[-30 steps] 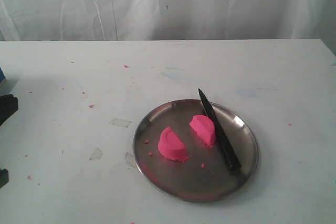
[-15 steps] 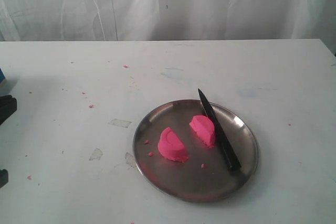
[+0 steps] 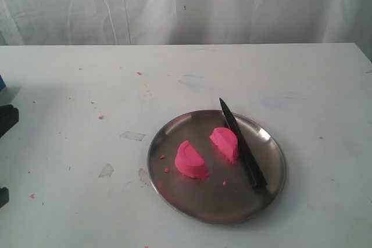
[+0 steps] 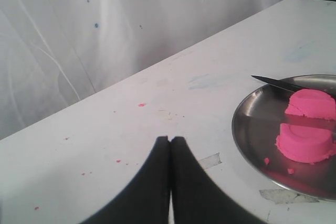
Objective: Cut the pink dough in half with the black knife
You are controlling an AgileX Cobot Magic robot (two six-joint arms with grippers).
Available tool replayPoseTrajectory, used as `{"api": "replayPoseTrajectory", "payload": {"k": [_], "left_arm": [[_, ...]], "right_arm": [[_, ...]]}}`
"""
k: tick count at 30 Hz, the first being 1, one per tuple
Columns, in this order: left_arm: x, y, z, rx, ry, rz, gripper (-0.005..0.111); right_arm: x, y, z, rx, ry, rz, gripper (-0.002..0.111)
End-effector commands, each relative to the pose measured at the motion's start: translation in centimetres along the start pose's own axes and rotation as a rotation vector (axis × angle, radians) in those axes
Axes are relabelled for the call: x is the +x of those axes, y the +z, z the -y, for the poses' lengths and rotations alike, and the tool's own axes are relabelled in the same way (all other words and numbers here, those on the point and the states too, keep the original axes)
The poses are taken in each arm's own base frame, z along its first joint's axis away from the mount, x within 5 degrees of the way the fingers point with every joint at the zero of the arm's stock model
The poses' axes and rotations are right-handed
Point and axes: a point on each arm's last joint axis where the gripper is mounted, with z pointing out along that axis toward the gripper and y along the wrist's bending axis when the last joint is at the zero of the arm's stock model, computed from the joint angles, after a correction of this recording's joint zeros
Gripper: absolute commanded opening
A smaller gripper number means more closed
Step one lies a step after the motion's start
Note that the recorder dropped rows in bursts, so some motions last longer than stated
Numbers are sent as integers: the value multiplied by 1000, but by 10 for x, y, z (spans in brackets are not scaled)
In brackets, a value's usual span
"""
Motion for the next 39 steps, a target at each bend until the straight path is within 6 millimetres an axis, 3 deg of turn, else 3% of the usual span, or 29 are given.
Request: {"api": "replayPoseTrajectory", "payload": {"k": [1,5,9,13,17,21,23,26,29,30,33,39], "left_arm": [[-4,-7,1,-2,11,35,0],[-11,-22,-7,-102,19,117,0],[-18,-48,-21,-339,45,203,0],[-23,-66,-19,-423,73,277,0],[-17,-73,-22,-476,-44,253,0],[-13,-72,-22,-501,132,168,0],[-7,-72,-19,-497,222,158,0],[7,-73,-10,-465,176,227,0],[41,-66,-5,-441,-120,241,0],[40,-66,-6,-444,-161,270,0],[58,-65,-8,-482,-148,54,0],[89,-65,3,-416,-406,-247,0]], "right_arm": [[-1,0,0,1,-8,18,0],[-1,0,0,1,-8,18,0],[-1,0,0,1,-8,18,0],[-1,0,0,1,-8,18,0],[-1,0,0,3,-10,18,0],[-1,0,0,3,-10,18,0],[-1,0,0,3,-10,18,0],[-1,0,0,3,-10,18,0],[-1,0,0,4,-10,16,0],[-1,0,0,4,-10,16,0],[-1,0,0,4,-10,16,0],[-1,0,0,3,-8,16,0]]}}
